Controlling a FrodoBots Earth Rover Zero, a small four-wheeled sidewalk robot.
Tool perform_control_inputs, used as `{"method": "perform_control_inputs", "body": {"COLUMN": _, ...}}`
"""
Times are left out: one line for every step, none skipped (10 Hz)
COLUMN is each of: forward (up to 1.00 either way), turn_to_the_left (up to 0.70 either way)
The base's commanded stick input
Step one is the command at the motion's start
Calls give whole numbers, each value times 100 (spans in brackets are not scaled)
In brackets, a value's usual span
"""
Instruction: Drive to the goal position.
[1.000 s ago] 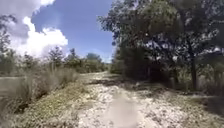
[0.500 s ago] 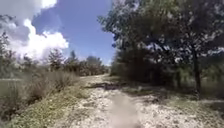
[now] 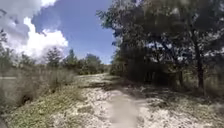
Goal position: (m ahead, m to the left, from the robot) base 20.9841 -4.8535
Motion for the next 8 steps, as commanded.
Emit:
{"method": "perform_control_inputs", "body": {"forward": 50, "turn_to_the_left": 0}}
{"method": "perform_control_inputs", "body": {"forward": 50, "turn_to_the_left": 17}}
{"method": "perform_control_inputs", "body": {"forward": 50, "turn_to_the_left": 41}}
{"method": "perform_control_inputs", "body": {"forward": 50, "turn_to_the_left": 23}}
{"method": "perform_control_inputs", "body": {"forward": 50, "turn_to_the_left": 0}}
{"method": "perform_control_inputs", "body": {"forward": 50, "turn_to_the_left": 0}}
{"method": "perform_control_inputs", "body": {"forward": 50, "turn_to_the_left": 0}}
{"method": "perform_control_inputs", "body": {"forward": 50, "turn_to_the_left": 0}}
